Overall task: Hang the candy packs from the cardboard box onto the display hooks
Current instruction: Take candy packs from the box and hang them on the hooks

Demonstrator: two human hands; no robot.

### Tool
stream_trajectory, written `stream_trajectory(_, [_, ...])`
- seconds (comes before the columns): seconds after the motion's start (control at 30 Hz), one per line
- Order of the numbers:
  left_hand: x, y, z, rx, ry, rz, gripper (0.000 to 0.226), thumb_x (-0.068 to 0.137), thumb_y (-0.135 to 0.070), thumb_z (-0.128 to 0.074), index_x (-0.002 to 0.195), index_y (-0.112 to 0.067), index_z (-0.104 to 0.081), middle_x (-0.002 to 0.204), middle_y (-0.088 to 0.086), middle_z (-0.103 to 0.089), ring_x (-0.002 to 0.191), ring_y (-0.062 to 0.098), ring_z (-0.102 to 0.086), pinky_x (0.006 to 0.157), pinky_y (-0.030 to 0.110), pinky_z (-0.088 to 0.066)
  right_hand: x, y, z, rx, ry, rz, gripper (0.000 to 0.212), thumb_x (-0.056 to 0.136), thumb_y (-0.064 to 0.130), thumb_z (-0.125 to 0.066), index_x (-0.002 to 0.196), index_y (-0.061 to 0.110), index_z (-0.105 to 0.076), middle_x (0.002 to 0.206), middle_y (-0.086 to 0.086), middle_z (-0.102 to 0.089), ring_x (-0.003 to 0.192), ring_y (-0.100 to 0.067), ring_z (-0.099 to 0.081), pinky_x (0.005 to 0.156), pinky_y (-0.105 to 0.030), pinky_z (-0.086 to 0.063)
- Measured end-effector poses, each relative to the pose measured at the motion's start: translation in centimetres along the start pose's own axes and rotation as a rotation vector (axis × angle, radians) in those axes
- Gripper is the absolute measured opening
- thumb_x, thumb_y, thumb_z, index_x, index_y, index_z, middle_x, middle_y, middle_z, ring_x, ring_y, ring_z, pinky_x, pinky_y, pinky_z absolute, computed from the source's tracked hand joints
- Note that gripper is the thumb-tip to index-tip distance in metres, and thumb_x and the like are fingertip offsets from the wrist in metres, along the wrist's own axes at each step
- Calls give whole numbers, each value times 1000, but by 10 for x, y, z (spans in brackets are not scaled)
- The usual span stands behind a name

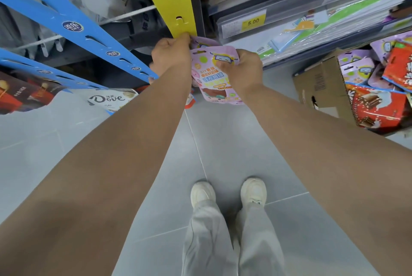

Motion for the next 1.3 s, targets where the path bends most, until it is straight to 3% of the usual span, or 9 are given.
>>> stream_trajectory(0.23, [1, -8, 0, 178, 43, 20, 9, 80, -28, -48, 76, -21, -52, 97, 5, -54, 101, 25, -38, 103, 45, -32, -6, -5, -1, -19, 1, 1, 21, 82, 19, -69, 98, 5, -71, 96, -12, -72, 88, -25, -68, 79, -37, -57])
stream_trajectory(0.43, [4, -3, -1, 225, 140, -9, 47, 85, -33, -44, 127, -12, -47, 134, 11, -47, 126, 29, -38, 107, 42, -32, -10, -3, 1, -8, 30, -28, 18, 82, 15, -68, 94, 2, -69, 89, -14, -69, 75, -21, -63, 66, -27, -56])
stream_trajectory(0.6, [6, 5, 15, 179, 237, -127, 38, 87, -25, -51, 120, -7, -52, 121, 12, -56, 108, 27, -54, 77, 27, -37, -21, 1, 10, 32, 51, -62, 13, 83, 7, -65, 94, 0, -67, 85, -10, -61, 66, -17, -56, 38, -9, -38])
stream_trajectory(0.8, [-1, 12, 39, 323, 284, -193, 36, 92, -21, -47, 126, -8, -46, 100, 8, -48, 87, 21, -46, 63, 25, -36, -38, 6, 22, 11, 42, -86, 14, 86, 5, -61, 97, -4, -66, 88, -9, -57, 65, -18, -54, 34, -3, -32])
stream_trajectory(0.9, [-9, 13, 50, 365, 269, -239, 21, 88, -9, -44, 103, -4, -58, 87, 9, -52, 76, 21, -44, 51, 23, -33, -43, 8, 27, 83, 26, -143, 12, 86, 6, -61, 94, 0, -66, 89, -13, -62, 69, -27, -62, 51, -17, -51])
stream_trajectory(0.97, [-18, 11, 58, 374, 271, -283, 16, 88, -6, -46, 92, -9, -61, 87, 9, -57, 78, 21, -49, 63, 25, -40, -46, 9, 32, -38, -4, -135, 14, 86, 12, -60, 96, 5, -67, 93, -15, -66, 80, -31, -64, 65, -33, -54])
stream_trajectory(1.07, [-34, 5, 68, 344, 370, -428, 27, 87, -6, -55, 113, -11, -63, 113, 4, -64, 103, 16, -58, 81, 17, -44, -53, 16, 39, -188, -26, -63, 18, 86, 17, -60, 96, 6, -69, 95, -15, -69, 90, -32, -63, 80, -41, -53])
stream_trajectory(1.17, [-44, 0, 73, 438, 434, -584, 40, 88, -11, -60, 127, -17, -56, 128, 1, -58, 117, 15, -52, 93, 16, -39, -58, 29, 42, -54, 25, -49, 8, 82, 14, -65, 74, 13, -66, 79, -11, -62, 78, -26, -62, 71, -36, -52])
stream_trajectory(1.3, [-48, -8, 75, 518, 344, -731, 31, 87, -18, -61, 118, -19, -64, 121, 2, -64, 113, 21, -56, 104, 39, -39, -64, 47, 39, 59, 76, -32, 11, 82, 10, -68, 88, 1, -69, 77, -8, -61, 66, -16, -59, 56, -17, -46])
Point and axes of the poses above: each hand's wrist, its own x-axis towards the middle knuckle, its own z-axis out of the back of the hand, y = z × x, the point moved 1 cm from there along x, towards the middle knuckle
